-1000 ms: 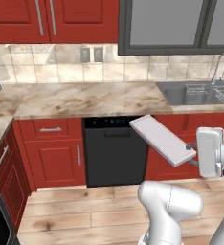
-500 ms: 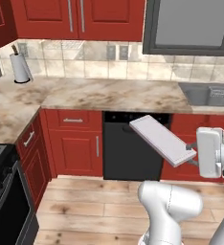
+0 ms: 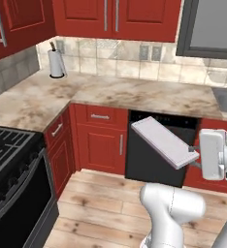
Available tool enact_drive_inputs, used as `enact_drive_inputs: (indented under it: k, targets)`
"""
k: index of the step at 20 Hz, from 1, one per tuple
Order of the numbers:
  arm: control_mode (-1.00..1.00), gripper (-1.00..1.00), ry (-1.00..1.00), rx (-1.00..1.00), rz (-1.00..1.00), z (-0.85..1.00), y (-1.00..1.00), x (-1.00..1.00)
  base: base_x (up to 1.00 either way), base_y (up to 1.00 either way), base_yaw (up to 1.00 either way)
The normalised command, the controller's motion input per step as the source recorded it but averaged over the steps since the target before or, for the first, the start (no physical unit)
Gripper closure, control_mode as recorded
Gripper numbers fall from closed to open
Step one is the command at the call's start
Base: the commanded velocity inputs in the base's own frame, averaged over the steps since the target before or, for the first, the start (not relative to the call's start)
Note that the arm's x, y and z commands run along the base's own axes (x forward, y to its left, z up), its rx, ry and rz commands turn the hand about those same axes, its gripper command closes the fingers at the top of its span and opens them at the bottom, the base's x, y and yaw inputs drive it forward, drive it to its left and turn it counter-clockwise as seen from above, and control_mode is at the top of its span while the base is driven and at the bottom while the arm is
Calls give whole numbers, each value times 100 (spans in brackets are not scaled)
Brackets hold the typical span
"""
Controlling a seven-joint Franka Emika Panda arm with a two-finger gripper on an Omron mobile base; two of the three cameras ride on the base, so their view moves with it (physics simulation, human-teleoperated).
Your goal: The ice cube tray has been filled with water. Take the tray and place it in the freezer to make ice. Close the freezer door after placing the tray.
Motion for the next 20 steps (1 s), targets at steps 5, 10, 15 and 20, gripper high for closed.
enact_drive_inputs:
  k: [5,10,15,20]
  targets:
    - [100,100,0,0,0,0,0,0,-24,13,33]
    - [100,100,0,0,0,0,0,0,-26,17,34]
    - [100,100,0,0,0,0,0,0,-30,19,35]
    - [100,100,0,0,0,0,0,0,-35,18,34]
